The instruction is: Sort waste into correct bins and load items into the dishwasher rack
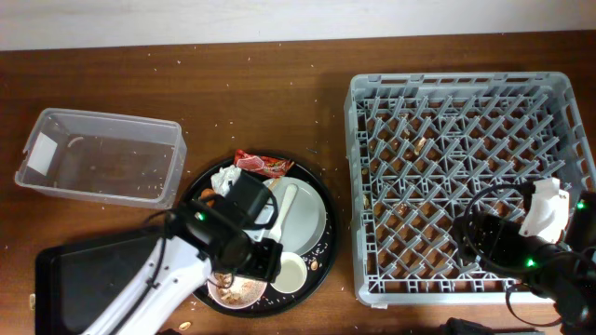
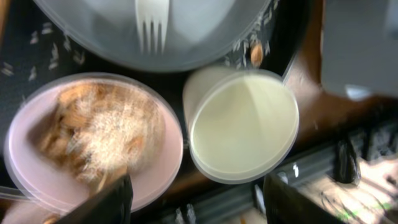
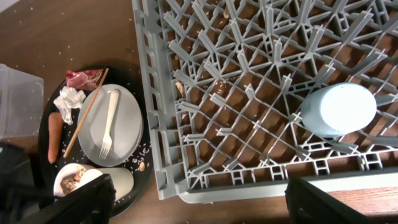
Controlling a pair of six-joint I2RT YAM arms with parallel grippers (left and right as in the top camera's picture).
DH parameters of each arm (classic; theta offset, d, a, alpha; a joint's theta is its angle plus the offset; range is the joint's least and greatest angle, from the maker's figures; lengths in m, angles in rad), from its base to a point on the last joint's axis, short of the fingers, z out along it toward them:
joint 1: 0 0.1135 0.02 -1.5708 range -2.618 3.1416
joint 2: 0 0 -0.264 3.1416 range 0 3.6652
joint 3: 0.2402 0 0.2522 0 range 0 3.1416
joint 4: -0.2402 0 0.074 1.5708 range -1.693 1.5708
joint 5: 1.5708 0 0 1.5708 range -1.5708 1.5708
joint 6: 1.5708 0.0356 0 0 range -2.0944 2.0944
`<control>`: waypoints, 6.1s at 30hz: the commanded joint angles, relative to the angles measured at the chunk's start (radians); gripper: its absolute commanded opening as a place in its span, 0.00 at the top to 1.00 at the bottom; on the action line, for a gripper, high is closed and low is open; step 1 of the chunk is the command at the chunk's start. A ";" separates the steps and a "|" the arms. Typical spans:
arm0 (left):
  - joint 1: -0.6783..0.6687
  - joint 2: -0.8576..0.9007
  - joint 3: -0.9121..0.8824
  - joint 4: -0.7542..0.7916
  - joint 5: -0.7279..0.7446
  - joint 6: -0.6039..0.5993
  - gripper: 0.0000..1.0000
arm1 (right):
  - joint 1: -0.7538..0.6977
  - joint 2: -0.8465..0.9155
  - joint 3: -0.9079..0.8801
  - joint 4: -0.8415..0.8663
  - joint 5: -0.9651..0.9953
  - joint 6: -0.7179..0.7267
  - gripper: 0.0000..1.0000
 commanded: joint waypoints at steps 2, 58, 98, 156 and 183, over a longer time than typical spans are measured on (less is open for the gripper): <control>-0.093 -0.003 -0.119 0.160 -0.117 -0.103 0.50 | 0.007 0.014 0.002 -0.008 -0.016 -0.006 0.13; 0.372 -0.157 0.200 0.630 0.956 0.116 1.00 | 0.581 0.330 0.002 0.687 -0.932 -0.208 0.11; 0.372 -0.157 0.200 0.525 0.787 0.150 0.01 | -0.448 0.685 0.003 0.187 0.340 0.240 0.39; 0.409 -0.114 0.433 -0.275 -0.319 0.167 0.01 | 1.105 1.065 -0.166 0.845 0.402 0.817 0.81; 0.409 -0.114 0.433 -0.275 -0.319 0.167 0.01 | 1.130 0.973 0.107 0.676 0.380 0.839 0.48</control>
